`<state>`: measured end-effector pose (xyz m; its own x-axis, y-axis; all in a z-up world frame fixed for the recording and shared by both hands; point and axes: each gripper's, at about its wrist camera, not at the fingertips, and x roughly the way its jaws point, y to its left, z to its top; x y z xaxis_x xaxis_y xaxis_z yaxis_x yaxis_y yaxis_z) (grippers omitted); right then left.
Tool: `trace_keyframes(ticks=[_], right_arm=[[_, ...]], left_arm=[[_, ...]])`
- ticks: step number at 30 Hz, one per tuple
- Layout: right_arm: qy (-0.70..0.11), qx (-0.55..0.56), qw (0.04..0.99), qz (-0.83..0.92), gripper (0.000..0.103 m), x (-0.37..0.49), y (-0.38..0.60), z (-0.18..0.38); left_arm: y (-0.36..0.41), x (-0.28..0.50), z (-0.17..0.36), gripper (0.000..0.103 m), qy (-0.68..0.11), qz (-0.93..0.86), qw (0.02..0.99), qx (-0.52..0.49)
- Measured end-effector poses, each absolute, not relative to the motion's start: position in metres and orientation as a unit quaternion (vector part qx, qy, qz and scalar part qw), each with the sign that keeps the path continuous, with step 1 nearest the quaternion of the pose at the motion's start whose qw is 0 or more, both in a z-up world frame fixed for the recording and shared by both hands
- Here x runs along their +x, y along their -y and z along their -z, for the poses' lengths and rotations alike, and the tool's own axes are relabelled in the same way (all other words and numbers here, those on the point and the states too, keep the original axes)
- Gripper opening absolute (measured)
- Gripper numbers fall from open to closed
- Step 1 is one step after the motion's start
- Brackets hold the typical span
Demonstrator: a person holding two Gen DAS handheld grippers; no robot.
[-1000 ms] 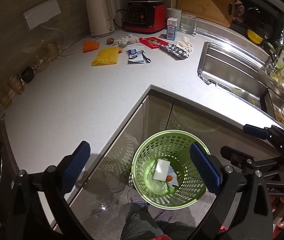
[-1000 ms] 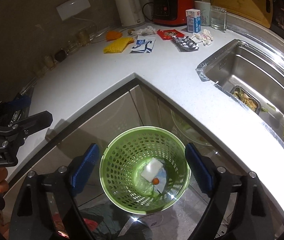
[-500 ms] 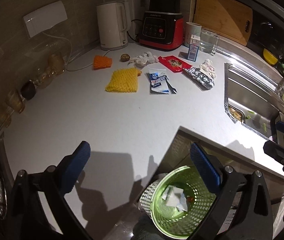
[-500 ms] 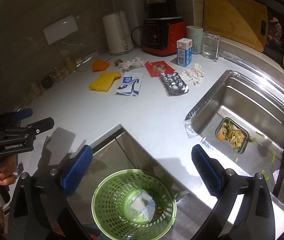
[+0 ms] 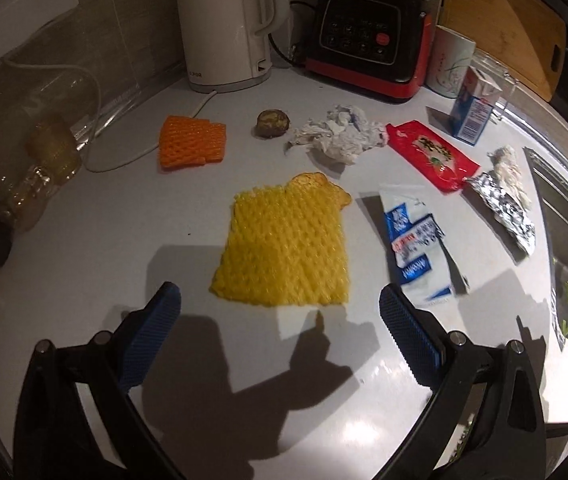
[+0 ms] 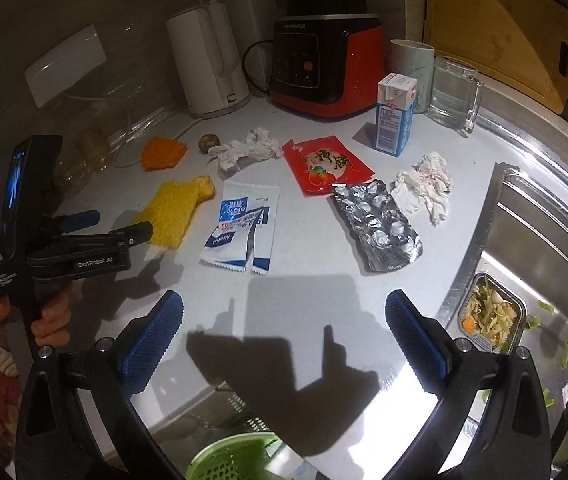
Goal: Collect trash
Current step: 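Grasp the yellow foam net with the left tool while the right tool grasps the wipe packet, then carry the foam net and wipe packet over the basket and release both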
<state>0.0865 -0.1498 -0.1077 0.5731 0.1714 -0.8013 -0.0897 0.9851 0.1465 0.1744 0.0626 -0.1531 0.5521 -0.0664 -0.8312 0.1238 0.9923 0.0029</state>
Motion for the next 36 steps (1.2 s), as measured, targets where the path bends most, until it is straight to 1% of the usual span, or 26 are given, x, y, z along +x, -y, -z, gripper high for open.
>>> trace_keyframes(ticks=[3,6,8,10,11,12,13,14,16,17,18,22,27,32,33,36], right_arm=[[-0.461,0.059,0.883,-0.06,0.101,0.111,0.142,0.118],[-0.468,0.083,0.878,-0.057,0.101,0.131,0.137,0.128],[-0.473,0.087,0.875,-0.057,0.101,0.142,0.132,0.133],[-0.478,0.079,0.873,-0.053,0.101,0.151,0.127,0.137],[-0.48,0.076,0.873,-0.051,0.101,0.155,0.126,0.139],[-0.481,0.075,0.872,-0.049,0.101,0.159,0.124,0.141],[-0.482,0.077,0.871,-0.049,0.101,0.163,0.124,0.143],[-0.484,0.079,0.87,-0.049,0.101,0.165,0.123,0.144],[-0.487,0.081,0.868,-0.049,0.101,0.172,0.121,0.148],[-0.489,0.082,0.867,-0.049,0.101,0.176,0.12,0.15],[-0.491,0.083,0.865,-0.05,0.101,0.179,0.118,0.152],[-0.496,0.083,0.862,-0.057,0.101,0.196,0.105,0.16],[-0.503,0.032,0.862,-0.042,0.1,0.212,0.083,0.174],[-0.522,0.001,0.852,-0.031,0.081,0.218,0.072,0.189],[-0.526,-0.001,0.85,-0.029,0.073,0.218,0.072,0.192],[-0.523,-0.006,0.852,-0.025,0.057,0.214,0.072,0.191]], left_arm=[[-0.065,0.199,0.169,0.095,-0.484,0.054,0.873,0.009],[-0.059,0.211,0.181,0.094,-0.49,0.054,0.87,0.014],[-0.054,0.215,0.187,0.089,-0.492,0.057,0.869,0.021],[-0.052,0.219,0.192,0.082,-0.497,0.059,0.866,0.02],[-0.052,0.22,0.194,0.082,-0.496,0.054,0.866,0.022],[-0.052,0.221,0.194,0.078,-0.495,0.052,0.867,0.023],[-0.053,0.222,0.195,0.071,-0.495,0.051,0.867,0.021],[-0.055,0.222,0.194,0.067,-0.493,0.051,0.868,0.019],[-0.06,0.221,0.191,0.041,-0.492,0.056,0.869,0.015],[-0.063,0.22,0.19,0.034,-0.494,0.062,0.867,0.011],[-0.067,0.219,0.189,0.024,-0.498,0.069,0.864,0.002],[-0.084,0.205,0.177,0.023,-0.485,0.067,0.872,-0.022],[-0.094,0.181,0.157,0.023,-0.465,0.071,0.882,-0.024],[-0.099,0.164,0.143,0.023,-0.457,0.07,0.886,-0.026],[-0.099,0.164,0.141,0.023,-0.457,0.068,0.886,-0.024],[-0.098,0.16,0.141,0.023,-0.462,0.07,0.884,-0.027]])
